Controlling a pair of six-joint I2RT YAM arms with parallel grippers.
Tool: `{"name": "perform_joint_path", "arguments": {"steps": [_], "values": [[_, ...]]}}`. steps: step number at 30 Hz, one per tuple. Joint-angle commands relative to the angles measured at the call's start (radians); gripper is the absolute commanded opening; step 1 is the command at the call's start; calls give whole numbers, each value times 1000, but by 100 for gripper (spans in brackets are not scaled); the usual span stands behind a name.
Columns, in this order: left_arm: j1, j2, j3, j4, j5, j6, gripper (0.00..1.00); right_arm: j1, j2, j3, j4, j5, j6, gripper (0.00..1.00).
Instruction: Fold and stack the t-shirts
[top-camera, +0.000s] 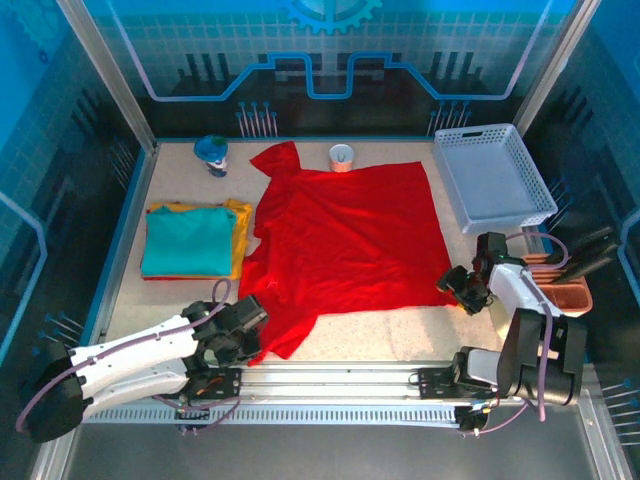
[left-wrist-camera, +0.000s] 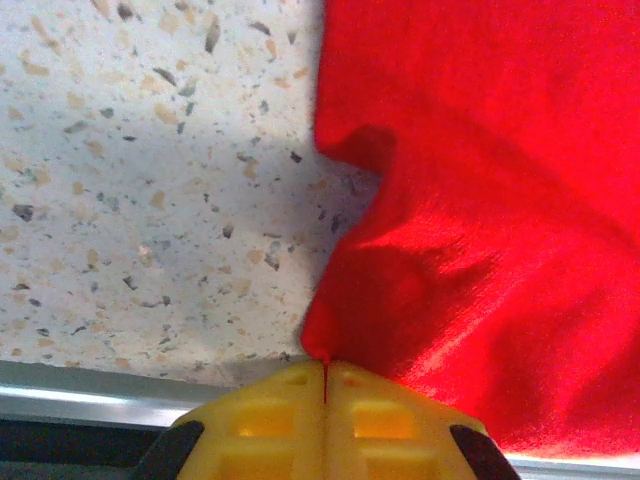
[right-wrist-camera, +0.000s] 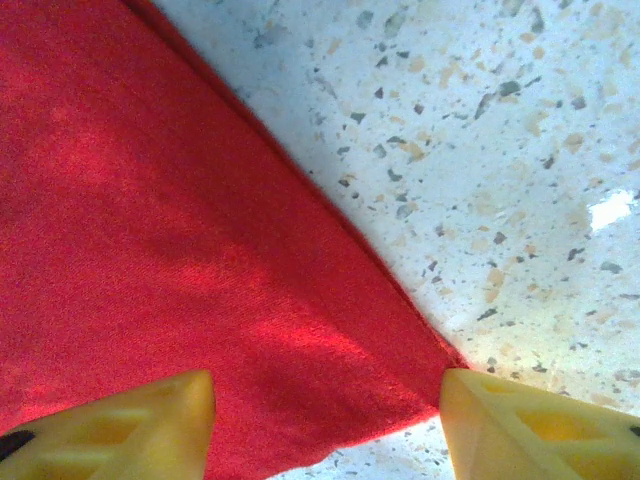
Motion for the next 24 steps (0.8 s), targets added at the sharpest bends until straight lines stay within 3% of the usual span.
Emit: {"name": "perform_joint_path", "arguments": {"steps": [1,9,15,24], "values": [[-8,-5,-10,-9,6,17,0,-15,4,-16,-1,-3,29,61],[-6,-7,1,-13,11,26,0,-5,-35,-25,-32,24,28,59],[-6,-10,19,-25,-4,39,0,25,-130,-2,-79,81,-7,67],[-6,-33,11,-38,3,41,0,84,-77,-29,-83,117,55,67]]}}
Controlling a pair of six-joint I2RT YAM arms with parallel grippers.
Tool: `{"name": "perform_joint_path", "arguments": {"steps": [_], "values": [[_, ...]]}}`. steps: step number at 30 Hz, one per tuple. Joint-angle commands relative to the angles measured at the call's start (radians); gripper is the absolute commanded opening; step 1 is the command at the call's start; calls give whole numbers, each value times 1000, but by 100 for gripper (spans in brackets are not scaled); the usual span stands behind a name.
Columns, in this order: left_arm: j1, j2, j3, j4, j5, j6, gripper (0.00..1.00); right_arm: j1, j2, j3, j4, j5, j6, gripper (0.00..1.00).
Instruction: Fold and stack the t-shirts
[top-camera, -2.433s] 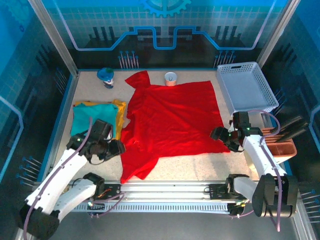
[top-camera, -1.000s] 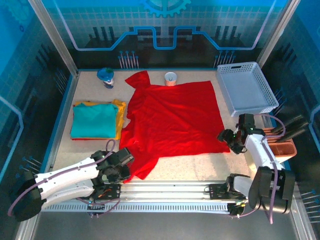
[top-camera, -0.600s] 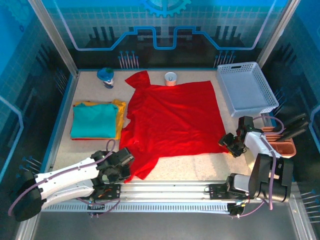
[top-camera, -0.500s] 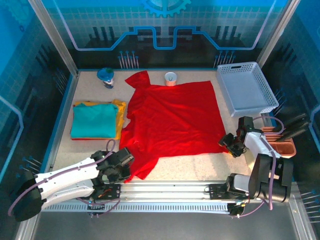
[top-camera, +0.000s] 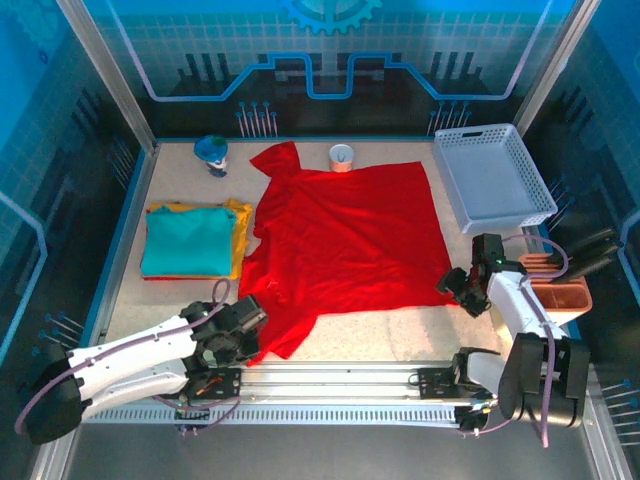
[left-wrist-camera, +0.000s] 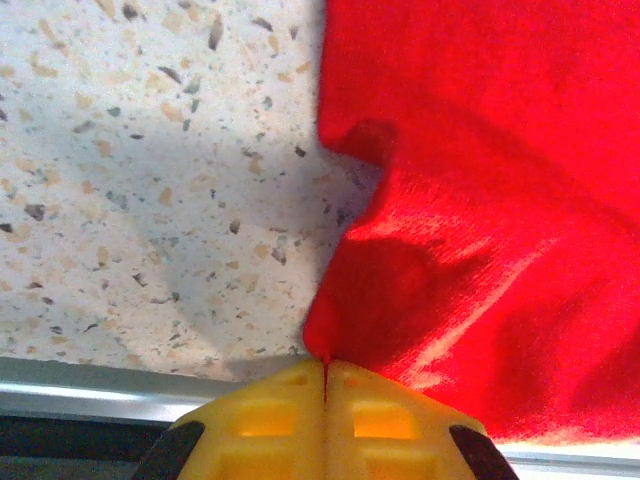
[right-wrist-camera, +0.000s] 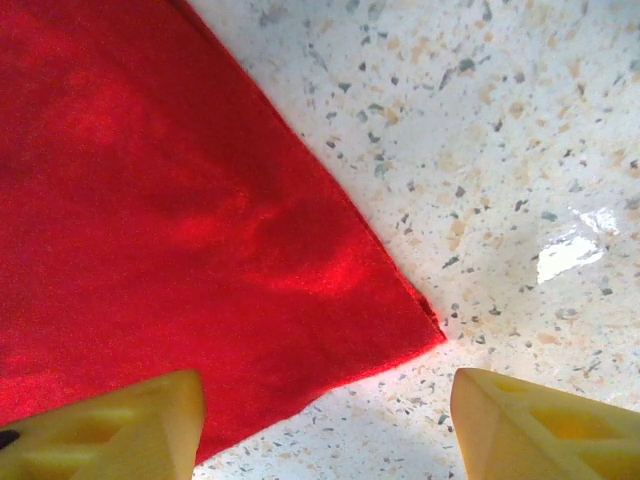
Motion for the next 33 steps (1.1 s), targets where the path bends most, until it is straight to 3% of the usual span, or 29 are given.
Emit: {"name": "perform_joint_path", "arguments": {"steps": [1,10,13,20,23,25,33], "values": [[-6,-13,3,-6,9,12,0,11,45,-30,2,6,32,67],[-6,-36,-5,-12,9,8,0,15,128,-21,65,7,19,60],[-6,-49,-3,-12,2,3,0,16,140,-4,70,16,10,53],[-6,-77,1,-7,7,4,0,15,167,4,118,-32,-3,15],[-5,-99,8,-15,5,8,0,16,172,8,127,-52,2,12],[-4,-108,21,-34,-3,12,0,16,163,10,132,-64,5,0],[23,-104,99,-95,-44,59,0,21,85,34,106,-111,-23,0]]}}
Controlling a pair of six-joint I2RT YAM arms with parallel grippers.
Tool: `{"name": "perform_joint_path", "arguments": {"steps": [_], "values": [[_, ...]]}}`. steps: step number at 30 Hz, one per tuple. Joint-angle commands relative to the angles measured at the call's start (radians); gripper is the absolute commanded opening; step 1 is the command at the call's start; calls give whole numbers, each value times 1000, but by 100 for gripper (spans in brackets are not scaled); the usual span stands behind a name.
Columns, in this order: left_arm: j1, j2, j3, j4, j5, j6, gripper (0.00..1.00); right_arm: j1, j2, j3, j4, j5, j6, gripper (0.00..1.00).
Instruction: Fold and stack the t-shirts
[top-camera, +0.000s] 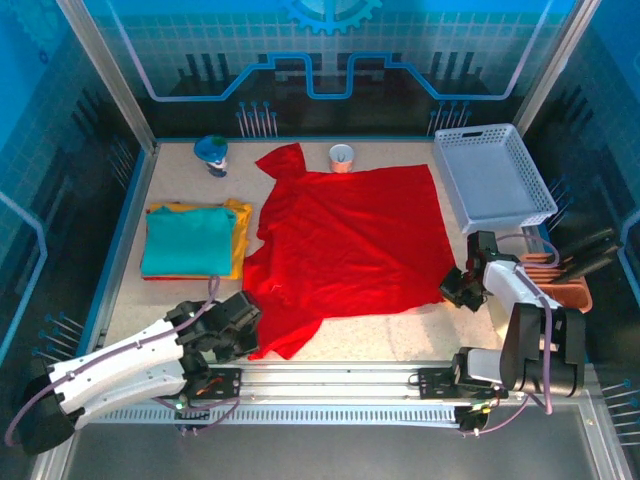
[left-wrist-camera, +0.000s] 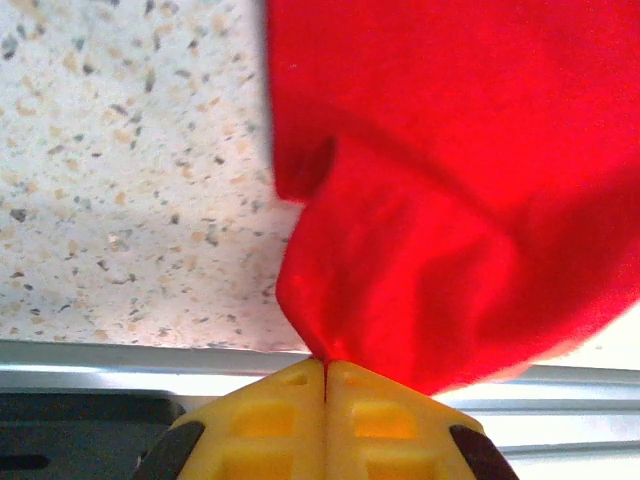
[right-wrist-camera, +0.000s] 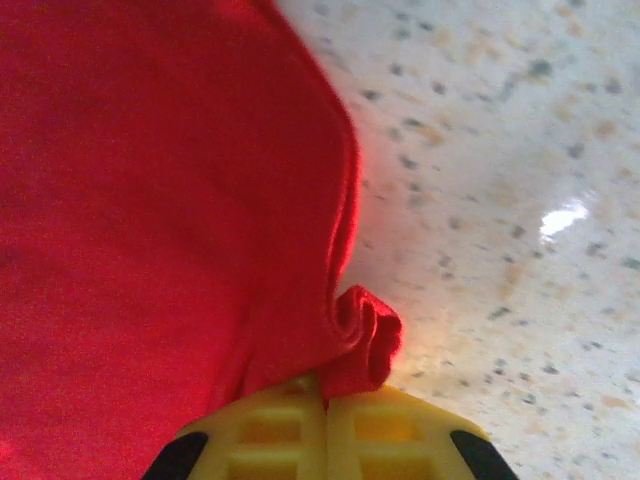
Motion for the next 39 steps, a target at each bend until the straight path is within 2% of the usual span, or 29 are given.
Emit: {"name": "perform_joint_path", "arguments": {"steps": [1,2,4,5,7,8,11,16,18,23,29,32,35,39], "values": [[21,1,26,-42,-22,36,0,15,-52,16,33,-64,-22,0],[28,3,23,-34,-13,39,0,17,-62,17,31,-56,-29,0],[35,10,20,-24,-3,47,0,18,-66,23,14,-41,-42,9],[35,14,21,-23,-2,49,0,19,-57,31,3,-44,-51,15],[37,20,23,-21,-3,56,0,22,-43,39,-12,-50,-70,39],[38,22,23,-18,-3,60,0,25,-43,36,-12,-53,-80,48],[41,29,23,-9,-1,67,0,27,-68,22,-15,-43,-89,65],[48,60,32,22,1,84,0,27,-91,10,-35,-23,-80,69],[51,74,36,25,5,93,0,27,-69,9,-30,-17,-77,69],[52,73,36,18,2,103,0,28,-2,11,3,5,-72,58],[63,26,28,-9,-1,88,0,27,-5,5,29,4,-67,22],[76,-6,35,-11,17,84,0,27,-26,15,32,-24,-74,0],[132,-21,86,-14,23,122,0,33,-63,52,16,-66,-71,0],[260,26,248,6,44,254,0,63,-155,153,-7,-120,-66,0]]}}
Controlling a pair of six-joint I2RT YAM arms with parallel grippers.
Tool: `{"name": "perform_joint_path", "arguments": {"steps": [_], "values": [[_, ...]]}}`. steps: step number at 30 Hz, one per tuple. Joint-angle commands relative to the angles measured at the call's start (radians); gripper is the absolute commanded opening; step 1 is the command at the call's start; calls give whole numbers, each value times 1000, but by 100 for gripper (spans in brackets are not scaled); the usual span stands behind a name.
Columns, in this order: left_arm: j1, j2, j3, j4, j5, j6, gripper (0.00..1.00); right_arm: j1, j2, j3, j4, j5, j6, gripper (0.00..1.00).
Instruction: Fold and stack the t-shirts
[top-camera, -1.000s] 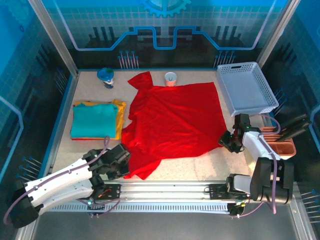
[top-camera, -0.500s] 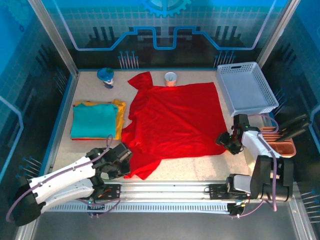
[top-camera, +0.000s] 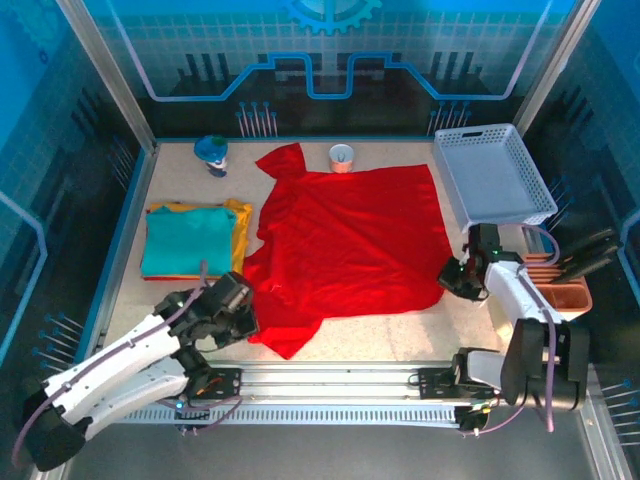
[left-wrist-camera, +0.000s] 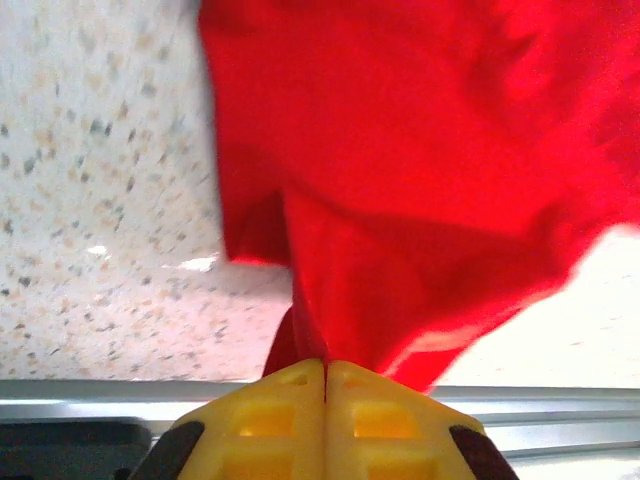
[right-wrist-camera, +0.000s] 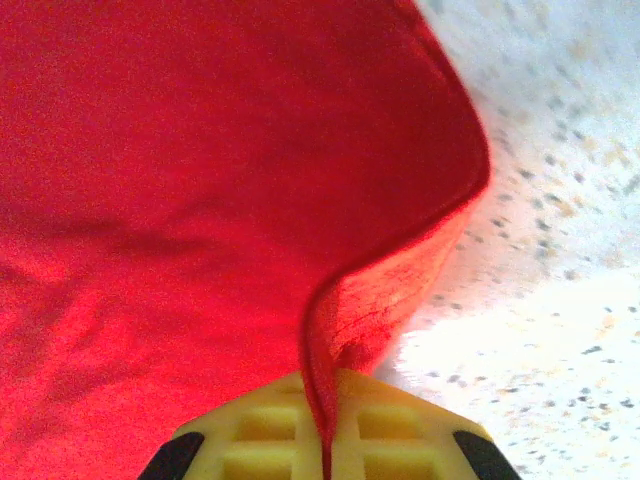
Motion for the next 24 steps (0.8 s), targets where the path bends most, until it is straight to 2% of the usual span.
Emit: {"name": "perform_joint_path", "arguments": {"steps": [1,7,12,17,20,24], "values": [[100,43,170,18,34,149,0,37,-87,121,-17,-67,8,0],[296,275,614,0,117,401,0,47,-96,441,-62,-67,0,0],[388,502,1131,-117,145,545,0,21,-7,757,-120,-98,-2,0],[422,660,1617,-256,170,600,0,-14,0,941,-130,-182,32,0],[422,693,1807,-312,181,636,0,-30,-40,991,-133,-197,26,0],[422,618,1811,-277,242,663,0,-58,-128,1010,-125,-214,12,0]]}}
